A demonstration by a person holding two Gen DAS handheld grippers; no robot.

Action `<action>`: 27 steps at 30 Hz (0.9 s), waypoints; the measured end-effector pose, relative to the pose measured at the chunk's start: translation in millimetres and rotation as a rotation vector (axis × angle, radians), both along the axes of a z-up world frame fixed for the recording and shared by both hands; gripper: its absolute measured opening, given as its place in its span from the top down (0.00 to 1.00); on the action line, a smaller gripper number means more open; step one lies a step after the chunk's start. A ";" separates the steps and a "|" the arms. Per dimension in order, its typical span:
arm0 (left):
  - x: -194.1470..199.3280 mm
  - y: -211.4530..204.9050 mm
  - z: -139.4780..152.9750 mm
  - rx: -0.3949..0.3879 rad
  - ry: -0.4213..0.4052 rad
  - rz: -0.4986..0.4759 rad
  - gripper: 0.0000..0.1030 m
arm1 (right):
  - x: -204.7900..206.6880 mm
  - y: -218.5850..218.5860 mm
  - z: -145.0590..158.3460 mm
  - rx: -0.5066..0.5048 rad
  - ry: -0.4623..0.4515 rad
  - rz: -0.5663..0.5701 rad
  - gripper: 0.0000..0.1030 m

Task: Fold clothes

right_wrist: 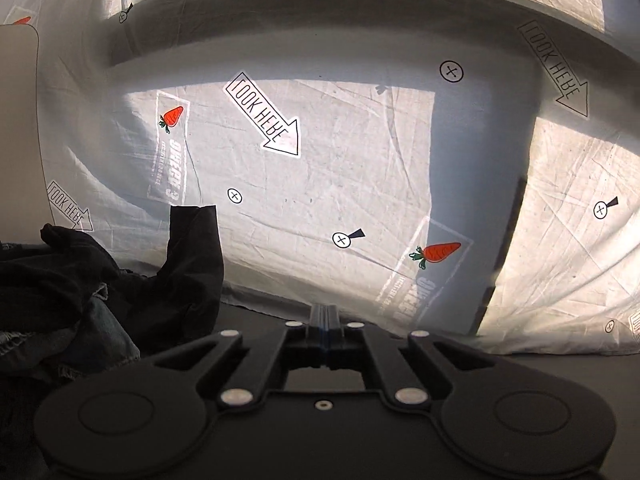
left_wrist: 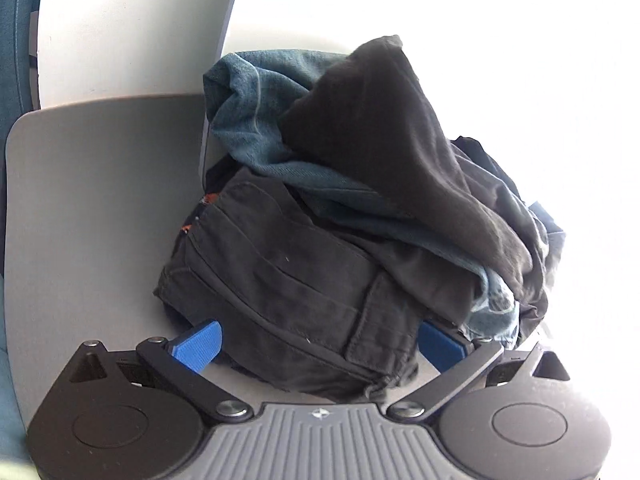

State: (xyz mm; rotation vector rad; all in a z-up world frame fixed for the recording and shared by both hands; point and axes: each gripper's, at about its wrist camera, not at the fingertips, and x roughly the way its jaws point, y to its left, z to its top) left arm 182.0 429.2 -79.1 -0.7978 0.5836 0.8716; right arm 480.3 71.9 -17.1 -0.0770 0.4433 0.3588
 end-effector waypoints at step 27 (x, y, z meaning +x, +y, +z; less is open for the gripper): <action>48.9 105.2 1.3 -0.077 -0.282 -0.043 0.02 | 51.2 268.1 -36.2 -0.025 0.154 0.433 0.72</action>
